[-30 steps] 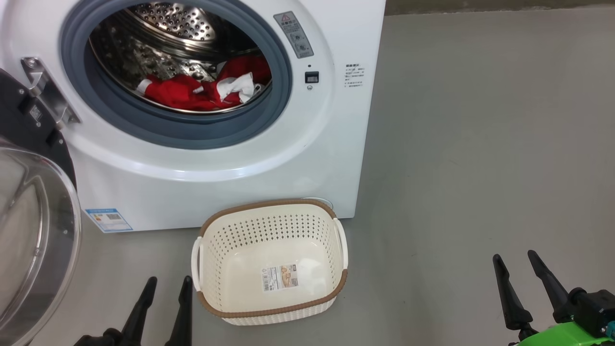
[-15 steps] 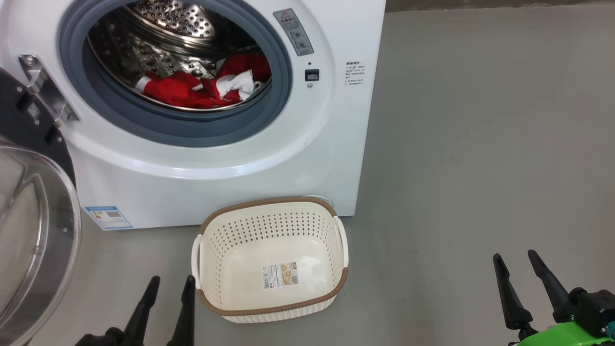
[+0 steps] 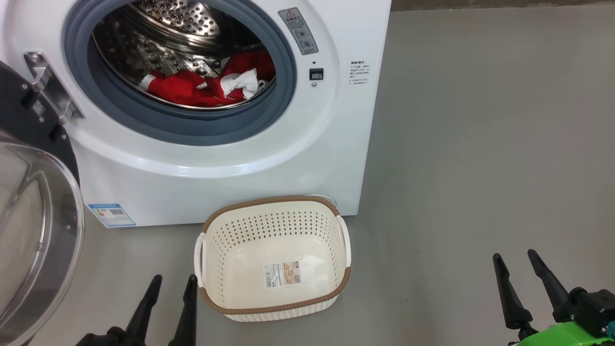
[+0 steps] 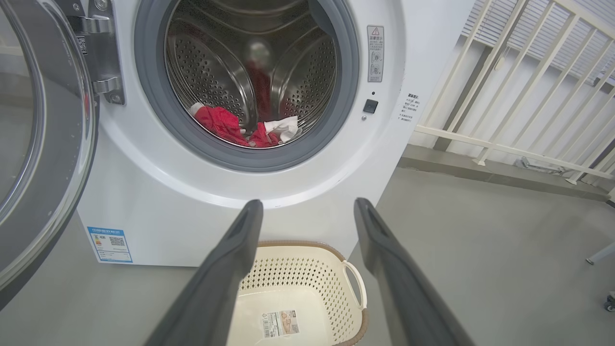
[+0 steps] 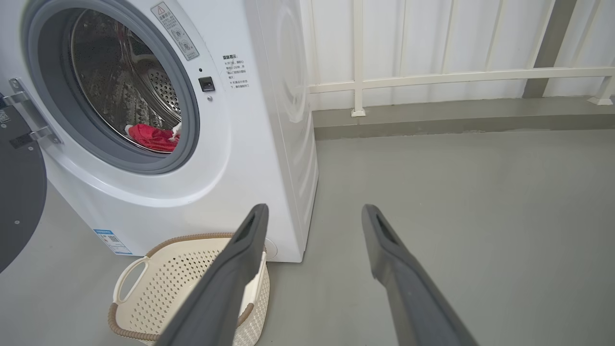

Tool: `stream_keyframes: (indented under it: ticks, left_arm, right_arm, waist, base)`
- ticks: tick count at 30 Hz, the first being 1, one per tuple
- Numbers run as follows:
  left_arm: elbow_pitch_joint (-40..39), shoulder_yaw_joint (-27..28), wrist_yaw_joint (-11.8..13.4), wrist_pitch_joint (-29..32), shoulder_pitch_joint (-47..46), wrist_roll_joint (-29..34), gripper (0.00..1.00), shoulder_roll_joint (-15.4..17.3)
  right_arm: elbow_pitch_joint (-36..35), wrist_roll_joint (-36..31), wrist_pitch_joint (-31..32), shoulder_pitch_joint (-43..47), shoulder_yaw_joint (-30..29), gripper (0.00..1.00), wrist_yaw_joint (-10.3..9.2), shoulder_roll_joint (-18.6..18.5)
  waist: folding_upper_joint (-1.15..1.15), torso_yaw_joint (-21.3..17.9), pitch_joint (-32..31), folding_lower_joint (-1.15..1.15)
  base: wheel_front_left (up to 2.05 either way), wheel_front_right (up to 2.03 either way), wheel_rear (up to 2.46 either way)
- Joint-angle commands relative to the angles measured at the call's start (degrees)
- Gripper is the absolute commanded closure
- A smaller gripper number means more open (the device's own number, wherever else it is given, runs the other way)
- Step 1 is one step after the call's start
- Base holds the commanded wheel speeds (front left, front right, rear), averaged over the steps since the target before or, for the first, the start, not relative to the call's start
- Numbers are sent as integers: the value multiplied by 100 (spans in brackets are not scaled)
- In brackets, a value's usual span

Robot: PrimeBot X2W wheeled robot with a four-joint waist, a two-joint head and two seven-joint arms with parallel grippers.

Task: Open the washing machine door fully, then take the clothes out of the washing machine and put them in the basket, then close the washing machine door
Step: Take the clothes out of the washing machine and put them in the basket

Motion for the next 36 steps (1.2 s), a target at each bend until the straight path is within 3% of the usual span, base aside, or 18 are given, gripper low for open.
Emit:
stream_keyframes:
  ticks: [1,15,36]
  left_arm:
    - [-165,168,8,-31,-197,-14,0,120]
    - [-175,141,8,-31,-259,-61,0,129]
    - [-218,137,8,-31,-363,-91,0,175]
  right_arm:
    - [-151,11,-52,-73,86,0,36,-84]
    - [-157,12,-52,-104,83,0,36,-80]
    - [-166,-6,-52,-192,111,0,36,-55]
  waist:
    - [0,0,5,0]
    - [0,13,47,0]
    - [0,15,162,0]
  base:
    - [0,0,0]
    - [9,-9,1]
    - [93,-93,0]
